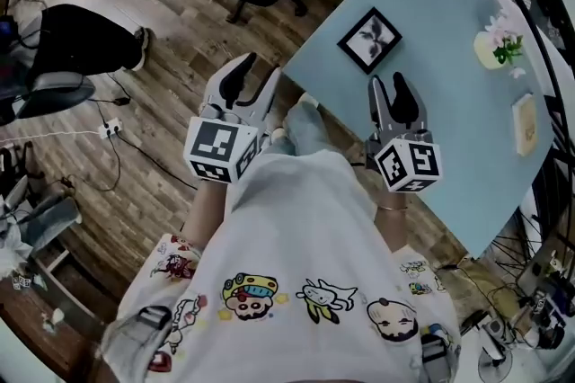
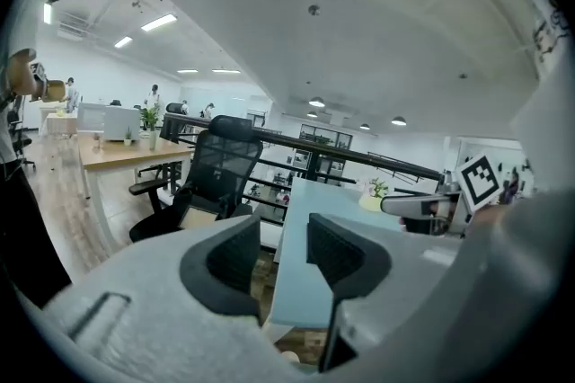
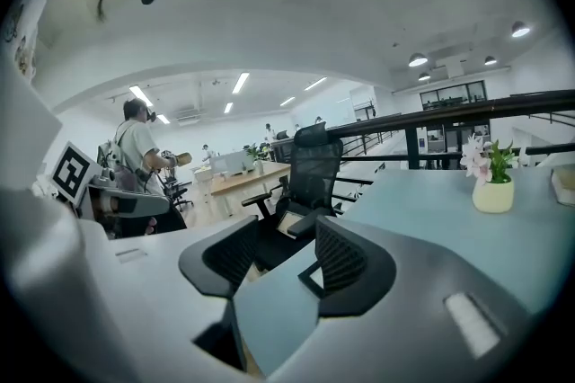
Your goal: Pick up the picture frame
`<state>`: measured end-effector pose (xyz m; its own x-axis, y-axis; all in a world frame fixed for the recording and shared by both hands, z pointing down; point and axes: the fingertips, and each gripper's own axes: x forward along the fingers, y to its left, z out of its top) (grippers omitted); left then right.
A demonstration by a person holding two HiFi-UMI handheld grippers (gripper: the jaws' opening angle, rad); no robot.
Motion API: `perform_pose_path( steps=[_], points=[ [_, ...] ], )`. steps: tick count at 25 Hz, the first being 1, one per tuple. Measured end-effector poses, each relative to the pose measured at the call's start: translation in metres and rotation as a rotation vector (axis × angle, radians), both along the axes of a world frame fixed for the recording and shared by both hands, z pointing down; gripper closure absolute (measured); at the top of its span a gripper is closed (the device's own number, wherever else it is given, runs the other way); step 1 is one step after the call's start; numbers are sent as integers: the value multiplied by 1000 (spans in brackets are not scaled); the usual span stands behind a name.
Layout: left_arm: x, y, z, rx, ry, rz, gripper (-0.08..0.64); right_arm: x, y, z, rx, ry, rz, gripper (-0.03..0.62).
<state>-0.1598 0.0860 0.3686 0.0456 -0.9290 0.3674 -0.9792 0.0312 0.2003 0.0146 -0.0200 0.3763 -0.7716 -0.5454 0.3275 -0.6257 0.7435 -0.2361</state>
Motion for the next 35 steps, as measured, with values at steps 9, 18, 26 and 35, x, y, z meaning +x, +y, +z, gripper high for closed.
perform_pose_path(
  steps=[9,18,26,35],
  points=[
    [17,-95,-14,15,-27,136,396,19,-60,-6,-17,-52,96,392],
    [51,-152,-10,-3,-6,319,396,40,-74,-5,-37,-70,220,391],
    [73,-188,-3,-37,4,471,396,53,-82,-3,-68,-79,336,393],
    [85,-203,18,-87,30,562,396,62,-87,11,-105,-64,423,394]
  ],
)
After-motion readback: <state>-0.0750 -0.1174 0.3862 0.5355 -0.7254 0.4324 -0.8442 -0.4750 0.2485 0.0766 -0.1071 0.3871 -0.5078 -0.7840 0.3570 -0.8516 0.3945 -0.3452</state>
